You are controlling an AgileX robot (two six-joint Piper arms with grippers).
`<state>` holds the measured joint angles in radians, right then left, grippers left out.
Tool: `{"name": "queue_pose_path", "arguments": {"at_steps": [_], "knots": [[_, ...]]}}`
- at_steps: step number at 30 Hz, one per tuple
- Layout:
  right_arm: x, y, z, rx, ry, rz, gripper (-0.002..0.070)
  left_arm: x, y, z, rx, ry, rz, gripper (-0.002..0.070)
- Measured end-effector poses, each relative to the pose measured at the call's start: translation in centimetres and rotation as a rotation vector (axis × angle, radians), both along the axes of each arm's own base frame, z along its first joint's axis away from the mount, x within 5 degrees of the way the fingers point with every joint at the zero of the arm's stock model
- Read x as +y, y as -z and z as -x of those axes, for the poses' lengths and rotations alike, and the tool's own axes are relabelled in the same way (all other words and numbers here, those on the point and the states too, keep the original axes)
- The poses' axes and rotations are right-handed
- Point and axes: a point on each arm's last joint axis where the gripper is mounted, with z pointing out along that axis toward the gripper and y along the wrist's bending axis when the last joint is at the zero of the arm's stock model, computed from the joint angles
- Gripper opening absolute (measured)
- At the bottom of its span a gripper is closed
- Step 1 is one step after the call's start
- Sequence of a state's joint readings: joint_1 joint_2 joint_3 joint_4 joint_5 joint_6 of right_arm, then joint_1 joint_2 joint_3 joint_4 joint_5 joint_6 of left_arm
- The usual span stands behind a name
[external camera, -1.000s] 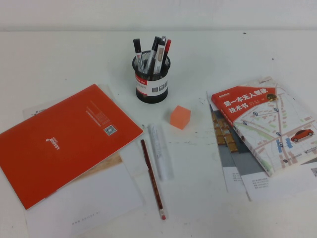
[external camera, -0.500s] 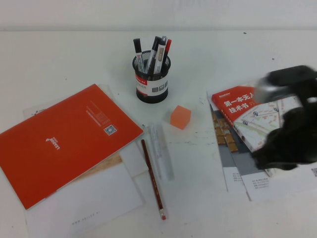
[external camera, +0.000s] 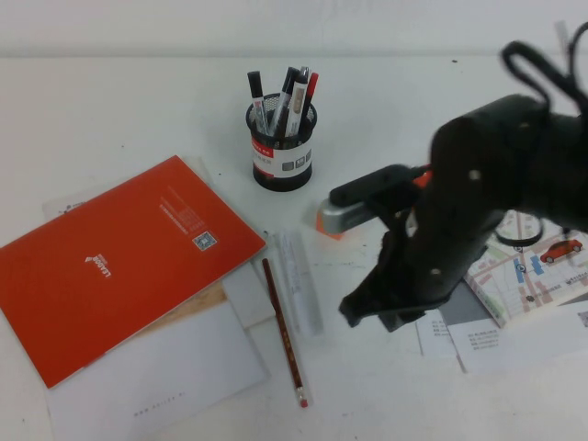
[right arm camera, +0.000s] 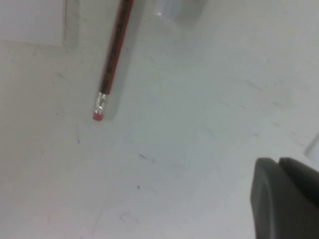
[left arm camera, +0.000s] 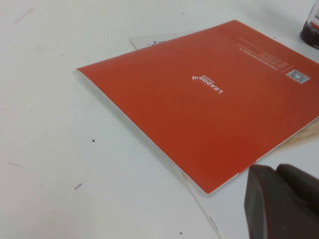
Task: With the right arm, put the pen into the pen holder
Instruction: Pick up the pen on the table
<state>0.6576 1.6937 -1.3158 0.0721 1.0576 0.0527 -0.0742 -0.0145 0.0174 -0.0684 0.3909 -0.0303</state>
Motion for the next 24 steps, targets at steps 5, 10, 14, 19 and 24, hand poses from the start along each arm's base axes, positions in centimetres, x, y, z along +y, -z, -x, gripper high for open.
{"name": "queue_pose_path", "arguments": {"at_steps": [5,10,14,19,24], "knots": [[1.7,2.3,-1.3,0.079,0.021,-0.022,-0.002,0.0,0.0,0.0,0.0,0.0,0.0,-0.0003],[3.5,3.2,-3.0,0.123,0.053,-0.035,-0.0018,0.0,0.0,0.0,0.0,0.0,0.0,-0.0003],[5.1,4.0,-4.6,0.148,0.051,0.002,0.005,0.0,0.0,0.0,0.0,0.0,0.0,-0.0003],[7.6,4.7,-5.9,0.121,0.061,0.017,0.0281,0.0,0.0,0.0,0.0,0.0,0.0,-0.0002],[8.9,6.2,-7.6,0.095,0.097,0.035,0.0365,0.0,0.0,0.0,0.0,0.0,0.0,-0.0003]]}}
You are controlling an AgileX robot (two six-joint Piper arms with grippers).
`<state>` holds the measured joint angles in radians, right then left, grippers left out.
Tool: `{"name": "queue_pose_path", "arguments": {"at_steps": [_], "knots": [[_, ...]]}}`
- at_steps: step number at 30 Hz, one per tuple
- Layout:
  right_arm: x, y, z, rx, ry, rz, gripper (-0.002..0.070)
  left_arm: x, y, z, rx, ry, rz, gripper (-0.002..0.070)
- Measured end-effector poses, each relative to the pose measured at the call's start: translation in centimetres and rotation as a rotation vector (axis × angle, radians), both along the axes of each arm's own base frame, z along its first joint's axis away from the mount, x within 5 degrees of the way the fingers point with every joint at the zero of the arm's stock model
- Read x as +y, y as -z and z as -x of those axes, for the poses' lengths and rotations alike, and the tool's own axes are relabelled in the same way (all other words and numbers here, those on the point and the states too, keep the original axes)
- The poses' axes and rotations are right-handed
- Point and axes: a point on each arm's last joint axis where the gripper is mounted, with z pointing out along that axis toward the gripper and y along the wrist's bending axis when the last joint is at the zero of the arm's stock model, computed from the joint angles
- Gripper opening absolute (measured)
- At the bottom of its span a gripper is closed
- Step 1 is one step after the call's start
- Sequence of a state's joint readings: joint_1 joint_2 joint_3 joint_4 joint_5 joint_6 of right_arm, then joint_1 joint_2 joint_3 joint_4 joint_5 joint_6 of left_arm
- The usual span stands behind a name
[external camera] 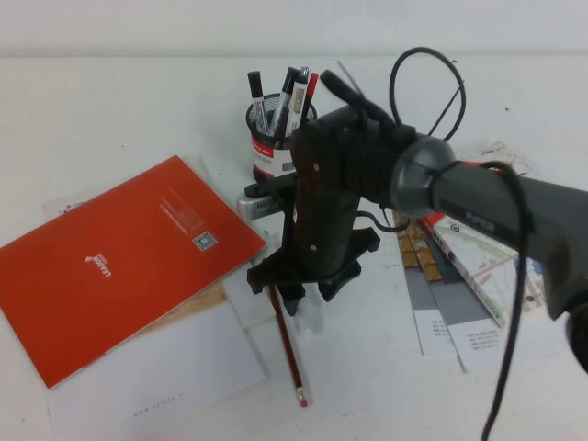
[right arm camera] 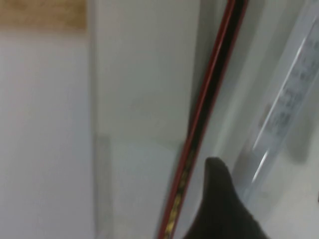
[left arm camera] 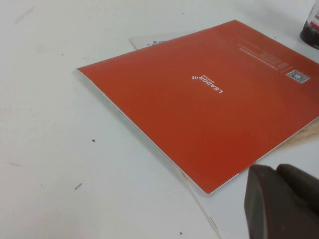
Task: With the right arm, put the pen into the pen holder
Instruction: Pick up the pen on the table
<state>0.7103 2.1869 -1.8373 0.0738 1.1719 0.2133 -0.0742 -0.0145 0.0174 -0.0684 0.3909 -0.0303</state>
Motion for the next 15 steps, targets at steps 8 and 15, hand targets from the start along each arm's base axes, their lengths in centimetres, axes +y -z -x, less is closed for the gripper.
{"name": "queue_pose_path", "arguments": {"at_steps": [8,15], "knots": [[0.7,1.6,-1.3,-0.032,0.035,0.014,0.0321,0.0,0.0,0.0,0.0,0.0,0.0,-0.0002],[1.0,1.0,-1.7,-0.087,0.044,-0.035,0.0116,0.0,0.0,0.0,0.0,0.0,0.0,-0.0003]]}}
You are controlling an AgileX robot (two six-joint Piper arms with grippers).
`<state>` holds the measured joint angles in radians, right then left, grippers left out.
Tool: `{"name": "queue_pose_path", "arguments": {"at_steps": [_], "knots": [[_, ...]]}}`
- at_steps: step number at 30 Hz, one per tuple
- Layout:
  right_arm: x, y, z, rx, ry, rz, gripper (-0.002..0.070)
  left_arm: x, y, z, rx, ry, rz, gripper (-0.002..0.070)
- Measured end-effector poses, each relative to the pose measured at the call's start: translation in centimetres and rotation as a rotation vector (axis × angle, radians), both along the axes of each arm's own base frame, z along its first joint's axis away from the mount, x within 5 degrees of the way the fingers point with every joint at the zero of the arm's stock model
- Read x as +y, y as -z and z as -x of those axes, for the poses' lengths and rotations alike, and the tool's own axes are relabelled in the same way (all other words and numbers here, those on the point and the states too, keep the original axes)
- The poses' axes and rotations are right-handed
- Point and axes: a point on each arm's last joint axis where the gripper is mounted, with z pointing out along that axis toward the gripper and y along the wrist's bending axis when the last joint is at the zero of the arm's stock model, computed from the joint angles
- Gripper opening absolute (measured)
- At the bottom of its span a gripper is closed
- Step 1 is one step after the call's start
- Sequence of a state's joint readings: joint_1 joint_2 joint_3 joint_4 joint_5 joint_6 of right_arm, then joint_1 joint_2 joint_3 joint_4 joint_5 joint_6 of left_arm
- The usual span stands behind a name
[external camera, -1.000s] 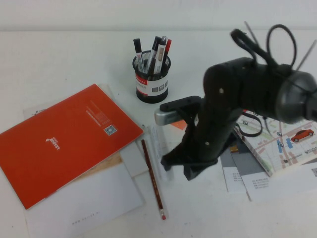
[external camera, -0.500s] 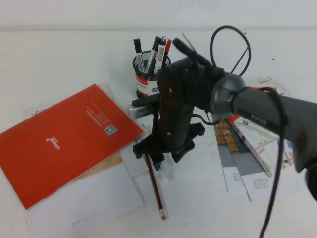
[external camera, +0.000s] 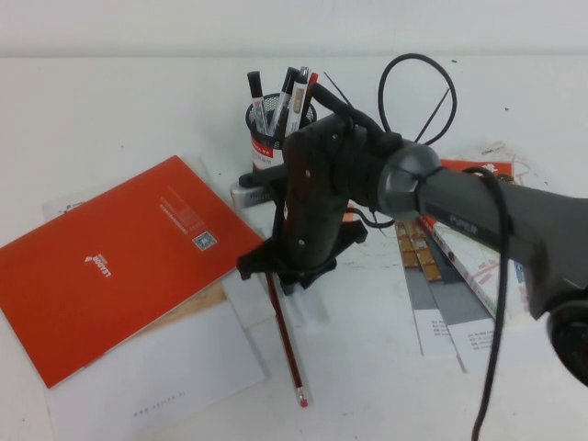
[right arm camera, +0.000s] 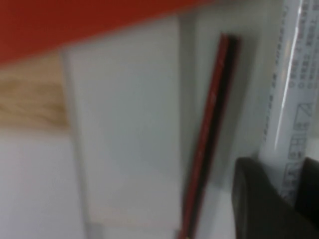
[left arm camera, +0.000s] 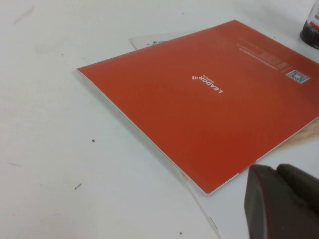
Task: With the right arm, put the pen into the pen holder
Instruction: Pick up the pen on the table, then place the pen onto the pen holder
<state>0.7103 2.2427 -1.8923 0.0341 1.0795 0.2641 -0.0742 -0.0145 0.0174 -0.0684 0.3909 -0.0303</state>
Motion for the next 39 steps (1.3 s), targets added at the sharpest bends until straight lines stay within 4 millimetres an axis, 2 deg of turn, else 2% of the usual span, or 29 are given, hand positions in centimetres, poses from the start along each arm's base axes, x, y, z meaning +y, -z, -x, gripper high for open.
{"name": "queue_pose_path", "arguments": {"at_steps": [2,5,8,9,11,14,18,23,26,31,36,39], "knots": [[0.0,-1.2,0.1,-0.048,0.024,-0.067,0.0116,0.0,0.0,0.0,0.0,0.0,0.0,-0.0003],[-0.4,-5.0,1.1,-0.2,0.06,-0.237,0.0116,0.0,0.0,0.0,0.0,0.0,0.0,-0.0003],[-1.1,-8.8,2.8,-0.446,0.076,-0.463,0.0116,0.0,0.0,0.0,0.0,0.0,0.0,-0.0003],[-1.5,-8.8,3.4,-0.493,0.077,-0.497,0.0116,0.0,0.0,0.0,0.0,0.0,0.0,-0.0003],[-2.5,-10.3,4.4,-0.718,0.058,-0.684,0.0116,0.0,0.0,0.0,0.0,0.0,0.0,-0.0003],[-3.8,-11.1,4.4,-0.965,-0.002,-0.88,0.0116,0.0,0.0,0.0,0.0,0.0,0.0,-0.0002],[-4.6,-9.9,1.9,-1.099,0.016,-0.897,0.0116,0.0,0.0,0.0,0.0,0.0,0.0,-0.0003],[-5.1,-6.8,-2.8,-1.115,0.099,-0.832,0.0116,0.0,0.0,0.0,0.0,0.0,0.0,-0.0003],[-4.6,-4.9,-4.8,-1.103,0.11,-0.803,0.0116,0.0,0.0,0.0,0.0,0.0,0.0,-0.0003],[-3.5,-3.0,-6.5,-1.1,0.094,-0.772,0.0132,0.0,0.0,0.0,0.0,0.0,0.0,-0.0003],[-3.3,-2.3,-6.9,-1.085,0.094,-0.755,0.0301,0.0,0.0,0.0,0.0,0.0,0.0,-0.0003],[-3.3,-2.4,-6.9,-1.066,0.094,-0.739,0.0311,0.0,0.0,0.0,0.0,0.0,0.0,-0.0002]]}}
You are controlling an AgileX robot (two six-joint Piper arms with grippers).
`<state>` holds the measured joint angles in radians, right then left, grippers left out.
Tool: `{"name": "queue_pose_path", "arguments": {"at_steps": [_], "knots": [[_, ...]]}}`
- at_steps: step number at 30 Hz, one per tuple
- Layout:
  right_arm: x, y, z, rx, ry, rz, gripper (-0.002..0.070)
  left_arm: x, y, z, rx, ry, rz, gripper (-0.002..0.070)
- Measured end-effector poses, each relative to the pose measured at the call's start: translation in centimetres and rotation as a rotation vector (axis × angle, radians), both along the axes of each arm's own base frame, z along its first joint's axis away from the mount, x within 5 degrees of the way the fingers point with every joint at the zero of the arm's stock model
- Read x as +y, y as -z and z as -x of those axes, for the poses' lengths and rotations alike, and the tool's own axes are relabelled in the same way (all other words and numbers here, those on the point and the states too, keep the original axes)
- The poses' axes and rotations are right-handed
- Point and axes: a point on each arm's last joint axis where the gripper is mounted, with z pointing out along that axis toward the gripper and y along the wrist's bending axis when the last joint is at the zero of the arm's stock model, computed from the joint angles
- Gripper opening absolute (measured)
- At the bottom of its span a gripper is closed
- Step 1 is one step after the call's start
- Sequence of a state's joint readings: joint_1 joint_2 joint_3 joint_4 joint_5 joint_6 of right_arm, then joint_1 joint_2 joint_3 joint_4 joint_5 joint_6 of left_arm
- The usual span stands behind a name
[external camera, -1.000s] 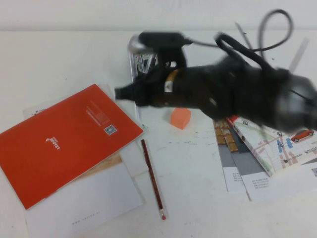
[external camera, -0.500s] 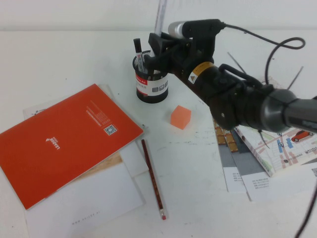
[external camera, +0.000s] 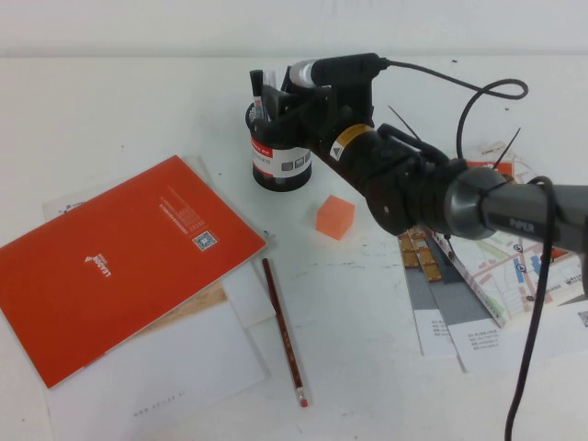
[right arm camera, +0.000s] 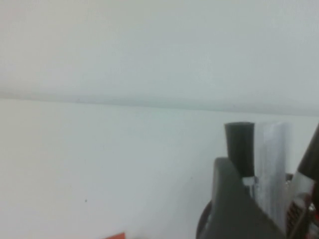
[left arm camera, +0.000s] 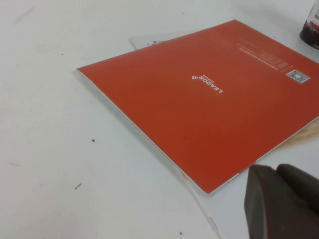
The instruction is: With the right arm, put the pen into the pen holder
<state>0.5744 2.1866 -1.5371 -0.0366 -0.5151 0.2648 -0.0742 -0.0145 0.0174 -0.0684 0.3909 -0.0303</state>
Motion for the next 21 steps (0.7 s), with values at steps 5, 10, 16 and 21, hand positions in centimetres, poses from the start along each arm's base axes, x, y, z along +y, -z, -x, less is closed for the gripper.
{"name": "queue_pose_path", "arguments": {"at_steps": [5,10,16,21], "knots": [[-0.5,-2.6,0.7,0.021,0.003,0.015,0.0078,0.0,0.0,0.0,0.0,0.0,0.0,-0.0003],[-2.2,-5.8,3.3,-0.019,0.002,-0.013,-0.0006,0.0,0.0,0.0,0.0,0.0,0.0,-0.0003],[-6.1,-9.8,9.5,-0.057,-0.007,-0.02,-0.0018,0.0,0.0,0.0,0.0,0.0,0.0,-0.0003],[-10.4,-13.4,16.3,-0.054,-0.016,0.047,-0.0019,0.0,0.0,0.0,0.0,0.0,0.0,-0.0003]]}}
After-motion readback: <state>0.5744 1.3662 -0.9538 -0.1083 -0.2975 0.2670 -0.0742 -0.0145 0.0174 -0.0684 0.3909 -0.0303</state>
